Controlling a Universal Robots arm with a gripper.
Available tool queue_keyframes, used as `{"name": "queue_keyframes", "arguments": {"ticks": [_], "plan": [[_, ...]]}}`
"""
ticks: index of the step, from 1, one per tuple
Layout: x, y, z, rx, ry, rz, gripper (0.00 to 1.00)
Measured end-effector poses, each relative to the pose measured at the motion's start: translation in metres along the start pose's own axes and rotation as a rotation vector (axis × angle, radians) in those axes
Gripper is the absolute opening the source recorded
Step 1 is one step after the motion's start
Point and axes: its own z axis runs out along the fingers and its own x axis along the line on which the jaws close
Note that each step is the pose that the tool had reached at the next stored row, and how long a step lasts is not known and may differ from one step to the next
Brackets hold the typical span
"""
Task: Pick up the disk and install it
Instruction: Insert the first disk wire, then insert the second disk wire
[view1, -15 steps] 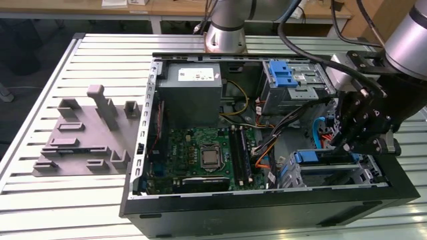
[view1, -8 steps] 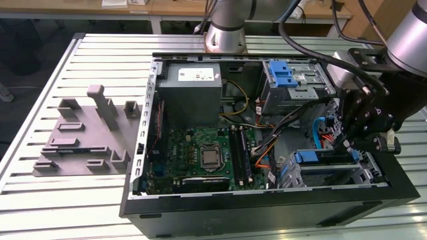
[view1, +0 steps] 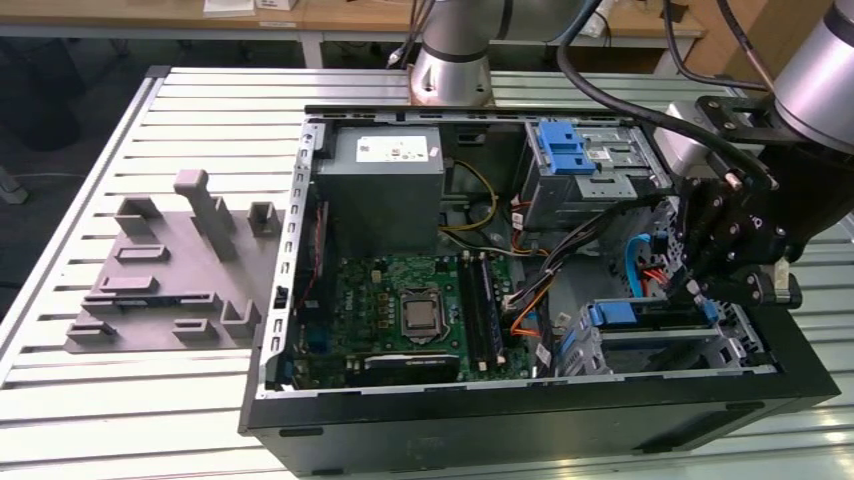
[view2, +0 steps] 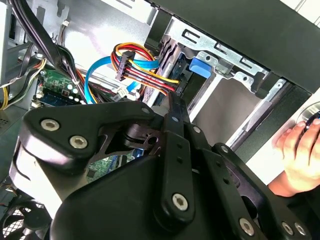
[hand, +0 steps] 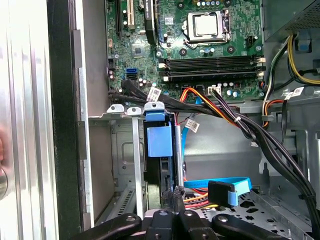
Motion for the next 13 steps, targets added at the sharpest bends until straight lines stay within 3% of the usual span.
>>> {"name": "queue_keyframes", "arguments": {"ticks": [8,13], "plan": [[0.0,0.0004,-0.0002,0.0,0.0001,0.0,0.11],[0.0007,0.0084,-0.0001,0.0001,0.0001,0.0,0.11]]}}
